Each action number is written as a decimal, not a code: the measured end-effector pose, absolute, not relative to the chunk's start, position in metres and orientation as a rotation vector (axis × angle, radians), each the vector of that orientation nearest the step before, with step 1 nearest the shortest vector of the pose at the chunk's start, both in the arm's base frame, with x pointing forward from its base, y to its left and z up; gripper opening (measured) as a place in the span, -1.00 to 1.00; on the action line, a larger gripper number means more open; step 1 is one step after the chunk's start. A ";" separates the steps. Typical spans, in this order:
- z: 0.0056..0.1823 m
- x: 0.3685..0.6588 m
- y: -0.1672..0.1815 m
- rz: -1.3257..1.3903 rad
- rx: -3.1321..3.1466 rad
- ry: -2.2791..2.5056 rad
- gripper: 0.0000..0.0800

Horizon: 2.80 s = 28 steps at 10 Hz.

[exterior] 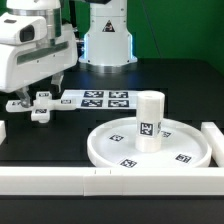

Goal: Assemble round table

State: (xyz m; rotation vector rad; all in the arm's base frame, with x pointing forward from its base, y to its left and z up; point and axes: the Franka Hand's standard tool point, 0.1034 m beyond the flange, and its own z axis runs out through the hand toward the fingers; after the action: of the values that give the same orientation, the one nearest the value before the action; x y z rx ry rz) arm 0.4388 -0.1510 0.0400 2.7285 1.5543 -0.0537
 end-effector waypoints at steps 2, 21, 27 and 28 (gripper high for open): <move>0.038 0.439 -0.151 -0.058 2.731 1.554 0.62; 0.027 0.433 -0.147 -0.085 2.748 1.558 0.11; 0.076 0.474 -0.056 -0.089 2.886 1.295 0.11; 0.086 0.487 -0.042 -0.099 2.899 1.269 0.11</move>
Offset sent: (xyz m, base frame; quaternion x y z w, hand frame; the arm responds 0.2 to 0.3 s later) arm 0.0029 -0.0012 -0.0029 -0.0060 0.0040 0.0141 0.9999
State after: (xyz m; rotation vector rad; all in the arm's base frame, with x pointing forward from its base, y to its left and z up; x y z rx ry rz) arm 0.4870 -0.0421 0.0856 2.8987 1.2693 -0.0995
